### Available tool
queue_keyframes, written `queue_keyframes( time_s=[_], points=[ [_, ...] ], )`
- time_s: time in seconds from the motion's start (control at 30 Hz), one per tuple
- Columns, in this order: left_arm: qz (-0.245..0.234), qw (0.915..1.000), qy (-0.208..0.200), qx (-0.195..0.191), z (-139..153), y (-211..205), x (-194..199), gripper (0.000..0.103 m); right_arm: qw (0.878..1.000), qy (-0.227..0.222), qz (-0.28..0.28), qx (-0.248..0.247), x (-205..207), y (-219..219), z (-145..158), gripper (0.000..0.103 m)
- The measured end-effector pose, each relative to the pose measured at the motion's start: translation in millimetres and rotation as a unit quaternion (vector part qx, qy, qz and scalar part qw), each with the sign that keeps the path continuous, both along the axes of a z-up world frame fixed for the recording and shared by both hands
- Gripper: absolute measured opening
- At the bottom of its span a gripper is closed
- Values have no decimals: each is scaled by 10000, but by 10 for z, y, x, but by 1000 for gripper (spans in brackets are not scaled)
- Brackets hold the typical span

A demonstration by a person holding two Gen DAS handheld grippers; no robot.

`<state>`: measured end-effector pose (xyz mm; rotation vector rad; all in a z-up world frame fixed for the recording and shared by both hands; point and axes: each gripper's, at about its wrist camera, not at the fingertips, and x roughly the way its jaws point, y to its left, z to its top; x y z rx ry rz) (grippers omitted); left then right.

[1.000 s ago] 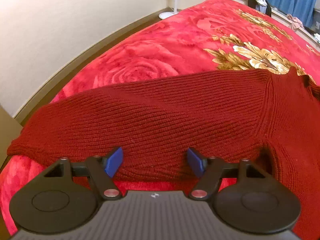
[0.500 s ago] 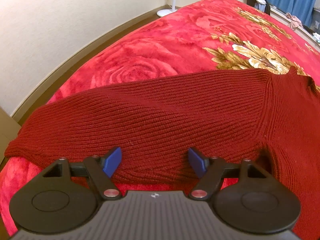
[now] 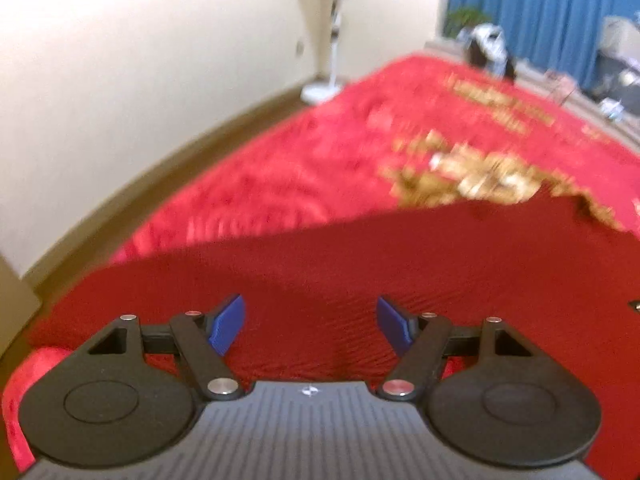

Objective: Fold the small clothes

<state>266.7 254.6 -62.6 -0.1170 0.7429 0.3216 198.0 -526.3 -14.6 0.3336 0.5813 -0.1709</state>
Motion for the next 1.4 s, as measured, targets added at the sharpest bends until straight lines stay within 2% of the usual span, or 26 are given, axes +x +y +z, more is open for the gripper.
queue_keyframes(
  time_s=[0.1,0.23,0.27,0.37,0.47,0.5,0.57,0.6,0.7,0.77,0.83,0.9,1.0,1.03,1.1,1.13,1.2,1.27,1.4],
  points=[
    [-206,9991,-369,-22,238,-155,-317,71,9986,20,479,212,-464,270,108,40],
    [-585,9962,-602,-247,564,-376,-816,69,9934,483,893,529,-985,493,50,40],
    [-726,9948,-691,-204,639,-443,-956,69,9922,618,975,467,-1087,529,14,40],
    [-1113,9889,-984,100,786,-615,-1422,69,9876,1041,1153,-214,-1314,654,-122,41],
    [-1241,9835,-1271,352,729,-659,-1818,69,9702,1443,1878,-515,-1595,792,-325,40],
    [-1195,9842,-1268,324,682,-640,-1881,69,9649,1506,2055,-635,-1655,820,-369,40],
    [-969,9907,-950,-29,576,-555,-1892,69,9524,1644,2411,-879,-1793,906,-476,40],
    [-865,9914,-967,-171,567,-502,-1876,69,9484,1674,2522,-946,-1856,918,-529,40],
    [-577,9939,-911,-249,539,-422,-1790,69,9359,1820,2778,-1171,-2013,977,-725,41],
    [-444,9955,-755,-373,496,-403,-1708,69,9303,1717,2987,-1259,-2035,1060,-760,43],
    [-416,9958,-656,-488,469,-433,-1633,69,9310,1489,3080,-1273,-1999,1117,-742,44],
    [-452,9964,-594,-403,456,-487,-1583,69,9385,1298,2968,-1195,-1927,1130,-737,44],
    [-570,9966,-560,-217,438,-552,-1539,69,9467,1101,2771,-1220,-1820,1138,-756,58],
    [-617,9964,-556,-134,429,-584,-1530,69,9480,1097,2672,-1334,-1791,1162,-790,60],
    [-695,9961,-541,11,417,-645,-1515,69,9422,1013,2703,-1701,-1792,1248,-834,60],
    [-721,9960,-525,73,409,-670,-1507,69,9389,902,2727,-1897,-1807,1293,-834,60],
    [-754,9959,-483,140,389,-683,-1488,69,9403,788,2584,-2071,-1795,1313,-829,55],
    [-755,9960,-448,154,368,-683,-1469,69,9423,676,2577,-2028,-1791,1291,-792,39],
    [-779,9960,-406,179,348,-699,-1431,69,9402,162,2678,-2098,-1864,1320,-660,37]
  ],
)
